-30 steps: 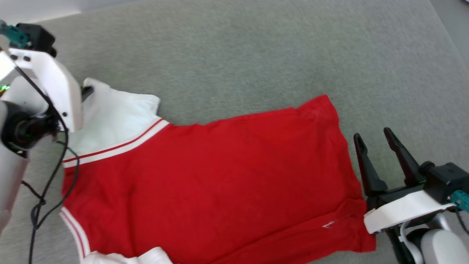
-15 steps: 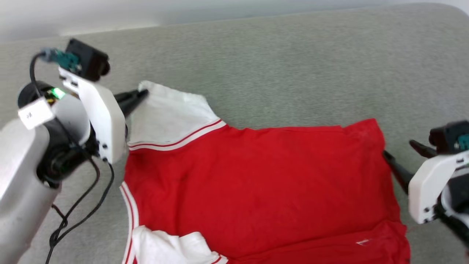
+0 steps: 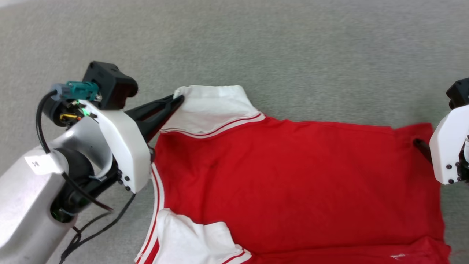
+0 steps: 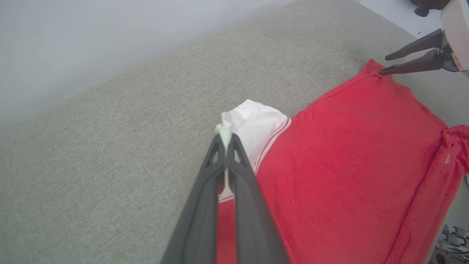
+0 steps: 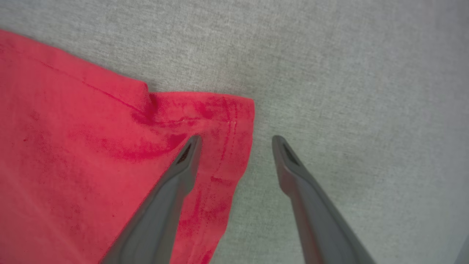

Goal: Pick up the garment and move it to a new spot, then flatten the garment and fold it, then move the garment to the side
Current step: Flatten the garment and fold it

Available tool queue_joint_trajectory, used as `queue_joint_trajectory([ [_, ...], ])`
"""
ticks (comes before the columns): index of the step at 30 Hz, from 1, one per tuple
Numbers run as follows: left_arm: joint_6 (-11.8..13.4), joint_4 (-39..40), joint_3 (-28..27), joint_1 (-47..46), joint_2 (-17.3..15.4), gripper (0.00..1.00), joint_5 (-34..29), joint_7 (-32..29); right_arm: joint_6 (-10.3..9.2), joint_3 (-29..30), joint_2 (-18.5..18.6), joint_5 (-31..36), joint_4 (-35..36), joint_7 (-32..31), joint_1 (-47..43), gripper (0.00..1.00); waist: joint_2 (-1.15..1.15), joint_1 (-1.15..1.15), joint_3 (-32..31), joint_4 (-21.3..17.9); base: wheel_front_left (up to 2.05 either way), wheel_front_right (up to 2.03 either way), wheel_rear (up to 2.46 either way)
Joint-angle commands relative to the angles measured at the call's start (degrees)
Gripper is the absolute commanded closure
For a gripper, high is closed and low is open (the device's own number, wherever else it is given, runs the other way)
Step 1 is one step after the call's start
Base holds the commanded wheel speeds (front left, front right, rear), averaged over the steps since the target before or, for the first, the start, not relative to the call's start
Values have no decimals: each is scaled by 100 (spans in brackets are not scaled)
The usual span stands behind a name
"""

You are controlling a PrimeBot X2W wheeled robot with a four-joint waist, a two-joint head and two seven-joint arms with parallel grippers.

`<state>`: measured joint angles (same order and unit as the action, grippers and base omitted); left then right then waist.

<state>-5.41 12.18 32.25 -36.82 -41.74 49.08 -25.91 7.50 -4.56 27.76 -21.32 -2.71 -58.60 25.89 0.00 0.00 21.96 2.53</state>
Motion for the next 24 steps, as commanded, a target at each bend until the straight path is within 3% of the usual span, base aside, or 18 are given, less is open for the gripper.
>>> queue_joint_trajectory([
  [1, 47, 150, 4, 76, 35, 100, -48, 68, -2, -3, -90, 67, -126, -15, 141, 0, 0, 0, 158, 193, 0, 0, 0],
  [9, 142, 575, 82, 244, 45, 100, -194, 202, -1, -110, -237, 139, -709, -108, -127, 0, 0, 0, 294, 451, 0, 0, 0],
  [10, 140, 593, 92, 259, 46, 100, -200, 211, -1, -81, -300, 84, -784, -131, -181, 27, 0, 0, 297, 465, 0, 0, 0],
  [12, 153, 595, 93, 278, 53, 100, -204, 244, -1, -27, -379, 29, -882, -118, -237, 100, 0, 0, 293, 483, 0, 0, 0],
  [24, 355, 120, -2, 669, 70, 100, -198, 601, -3, 298, -178, -151, -600, 588, -238, 100, 0, 0, -315, 338, 0, 0, 0],
])
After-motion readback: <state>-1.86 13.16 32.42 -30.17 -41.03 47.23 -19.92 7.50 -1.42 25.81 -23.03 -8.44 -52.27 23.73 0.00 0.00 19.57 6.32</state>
